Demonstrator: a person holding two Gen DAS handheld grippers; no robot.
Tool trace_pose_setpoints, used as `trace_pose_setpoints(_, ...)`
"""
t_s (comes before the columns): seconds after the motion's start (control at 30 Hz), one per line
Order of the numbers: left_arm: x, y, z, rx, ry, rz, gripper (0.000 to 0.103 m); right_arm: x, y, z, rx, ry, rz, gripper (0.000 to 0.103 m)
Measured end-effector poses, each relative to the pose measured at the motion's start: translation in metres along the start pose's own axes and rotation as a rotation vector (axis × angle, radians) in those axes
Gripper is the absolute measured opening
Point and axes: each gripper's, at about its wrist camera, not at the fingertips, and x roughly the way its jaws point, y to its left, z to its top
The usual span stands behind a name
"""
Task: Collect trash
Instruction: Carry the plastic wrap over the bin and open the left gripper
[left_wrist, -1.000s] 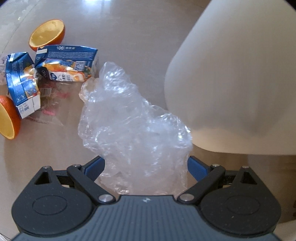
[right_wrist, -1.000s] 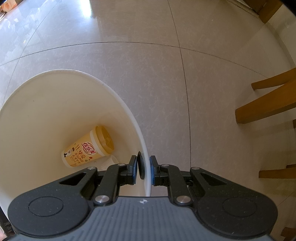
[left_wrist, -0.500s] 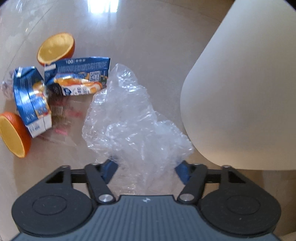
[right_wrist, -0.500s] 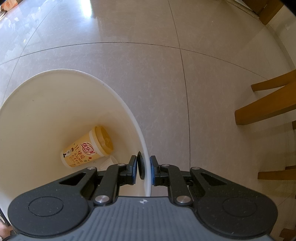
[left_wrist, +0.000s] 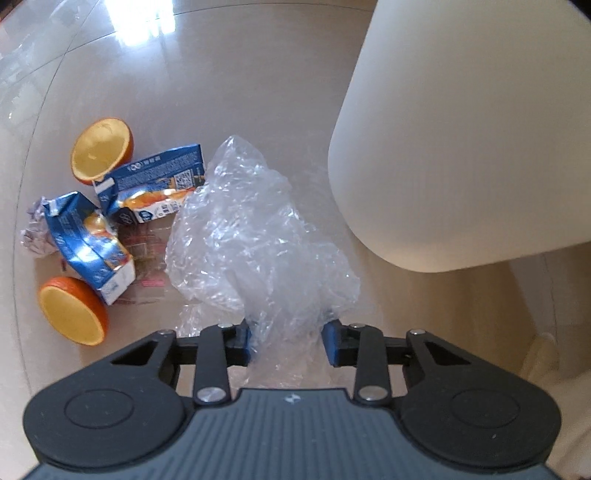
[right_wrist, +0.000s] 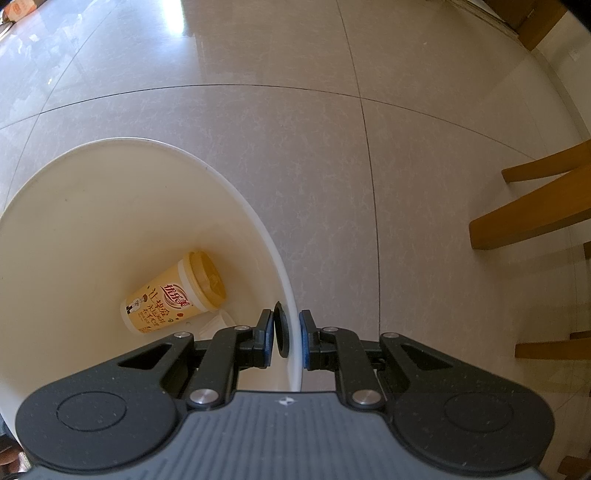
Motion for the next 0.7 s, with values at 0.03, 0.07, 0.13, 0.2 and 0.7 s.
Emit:
trace_pose_setpoints(0.03,-0.006,0.001,0.000,0.002,0.005,-0.005,0.033,0.000,0.000,0.000,0.000,-0.001,0.000,0.017)
trace_pose_setpoints(0.07,-0.013,0.002,0.002,0.003,0.007,-0.007,0.033,0.000,0.000,0.000,-0.001,-0.001,0.000,0.017)
trace_pose_setpoints(0.13,-0.028,0.003,0.006,0.012,0.004,-0.015,0.033,0.000,0.000,0.000,0.002,0.000,0.002,0.017)
trace_pose_setpoints(0.2,-0.045,0.006,0.013,0.025,0.004,-0.019,0.033,0.000,-0.001,0.000,0.003,0.000,0.005,0.017)
trace_pose_setpoints(0.7,-0.180,-0.039,0.087,0.283,-0.040,-0.008,0.033,0.000,-0.002,0.000,0.001,0.001,0.006,0.017)
